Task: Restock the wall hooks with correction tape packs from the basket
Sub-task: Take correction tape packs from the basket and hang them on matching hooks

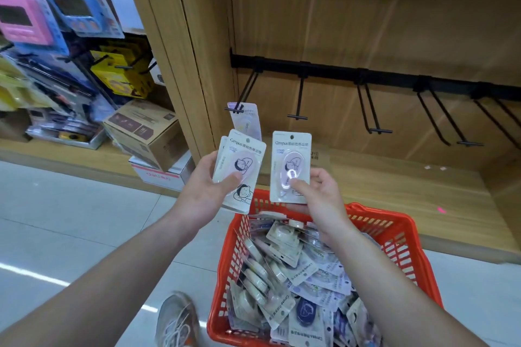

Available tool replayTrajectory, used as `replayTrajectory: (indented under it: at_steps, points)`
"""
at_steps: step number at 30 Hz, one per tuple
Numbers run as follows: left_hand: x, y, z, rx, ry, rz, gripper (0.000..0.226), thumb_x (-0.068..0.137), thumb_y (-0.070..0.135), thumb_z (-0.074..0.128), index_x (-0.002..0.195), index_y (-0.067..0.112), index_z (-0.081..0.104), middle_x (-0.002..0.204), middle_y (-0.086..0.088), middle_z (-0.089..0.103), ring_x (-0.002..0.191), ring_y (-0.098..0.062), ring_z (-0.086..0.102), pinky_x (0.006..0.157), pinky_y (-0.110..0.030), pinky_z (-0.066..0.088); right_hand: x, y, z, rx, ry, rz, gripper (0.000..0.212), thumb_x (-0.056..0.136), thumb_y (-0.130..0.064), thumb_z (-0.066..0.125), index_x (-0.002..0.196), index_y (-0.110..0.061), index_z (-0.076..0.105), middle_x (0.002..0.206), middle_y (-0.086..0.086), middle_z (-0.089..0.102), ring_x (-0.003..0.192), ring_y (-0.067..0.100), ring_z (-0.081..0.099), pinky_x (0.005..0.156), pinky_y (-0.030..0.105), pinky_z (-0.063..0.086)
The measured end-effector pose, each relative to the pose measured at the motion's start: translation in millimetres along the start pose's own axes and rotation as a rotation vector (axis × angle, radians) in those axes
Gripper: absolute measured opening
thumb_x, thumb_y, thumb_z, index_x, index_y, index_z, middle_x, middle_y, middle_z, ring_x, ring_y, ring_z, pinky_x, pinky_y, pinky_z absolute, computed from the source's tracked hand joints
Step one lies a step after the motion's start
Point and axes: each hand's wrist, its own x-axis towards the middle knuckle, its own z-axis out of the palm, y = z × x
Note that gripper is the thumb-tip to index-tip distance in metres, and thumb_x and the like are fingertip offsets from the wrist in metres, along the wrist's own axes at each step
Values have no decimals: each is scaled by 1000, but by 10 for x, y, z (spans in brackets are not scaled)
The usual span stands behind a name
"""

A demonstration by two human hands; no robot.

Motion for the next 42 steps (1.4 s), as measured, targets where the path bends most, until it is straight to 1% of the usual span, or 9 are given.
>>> replayTrajectory:
  at_steps: [8, 16, 21, 25, 29, 31, 34, 38, 42]
  points:
    - [-51, -11, -29, 13, 26, 15, 57, 94, 33, 71, 144, 33, 45, 127, 8, 69, 98, -20, 76, 82, -44, 64, 364, -72, -106, -124, 76, -88, 27, 94, -11, 71, 114, -17, 55, 108, -3, 77, 88, 15, 78, 77, 40, 65]
    - [-14, -46, -92, 28, 35, 37, 54, 93, 32, 73, 142, 30, 48, 128, 7, 69, 103, -17, 73, 77, -32, 60, 543, -41, -19, -77, 155, -102, 21, 96, -17, 71, 111, -19, 55, 108, -4, 75, 89, 13, 77, 72, 34, 65]
    - [-41, -44, -74, 40, 21, 32, 60, 89, 34, 77, 141, 32, 48, 125, 7, 70, 99, -21, 75, 80, -45, 65, 782, -77, 6, -146, 245, -35, 25, 95, -26, 73, 113, -13, 62, 109, -1, 72, 92, 21, 75, 64, 30, 64]
    - [-55, -33, -65, 34, 27, 31, 63, 86, 33, 81, 139, 33, 48, 124, 7, 70, 101, -23, 75, 83, -50, 64, 797, -57, -30, -359, 320, -11, 50, 93, -39, 74, 132, -12, 56, 125, 0, 66, 100, 16, 64, 90, 39, 57]
    - [-68, -31, -46, 48, 27, 50, 65, 82, 35, 84, 135, 36, 47, 120, 10, 69, 99, -18, 75, 79, -45, 65, 354, -34, 34, -474, 161, -147, 41, 97, -36, 68, 132, -15, 59, 120, -13, 62, 102, 5, 61, 95, 27, 47]
    - [-75, -44, -40, 34, 32, 56, 65, 80, 33, 86, 132, 36, 48, 117, 11, 71, 97, -15, 75, 78, -42, 65, 110, -30, 140, -354, -36, -118, 28, 100, -36, 63, 118, -16, 68, 111, -7, 73, 92, 4, 71, 89, 32, 57]
    - [-99, -57, -20, 41, 32, 64, 68, 76, 33, 88, 130, 38, 49, 116, 12, 71, 98, -15, 75, 81, -43, 64, -88, -17, 301, -151, -216, -6, 25, 100, -32, 64, 114, -11, 66, 100, 2, 79, 88, 22, 77, 81, 43, 62]
    - [-149, -28, 17, 67, 25, 87, 68, 76, 36, 87, 131, 38, 46, 114, 16, 68, 98, -12, 73, 75, -31, 62, -108, -44, 385, -57, -183, -19, 30, 93, -20, 75, 120, -15, 62, 105, 1, 79, 95, 19, 77, 83, 45, 63]
    - [-106, -34, -6, 0, 63, 32, 47, 93, 30, 74, 133, 32, 49, 118, 9, 70, 92, -18, 77, 78, -48, 64, 75, -121, 240, 21, -76, -7, 23, 97, -12, 67, 119, -17, 62, 109, 0, 77, 95, 21, 77, 83, 52, 63]
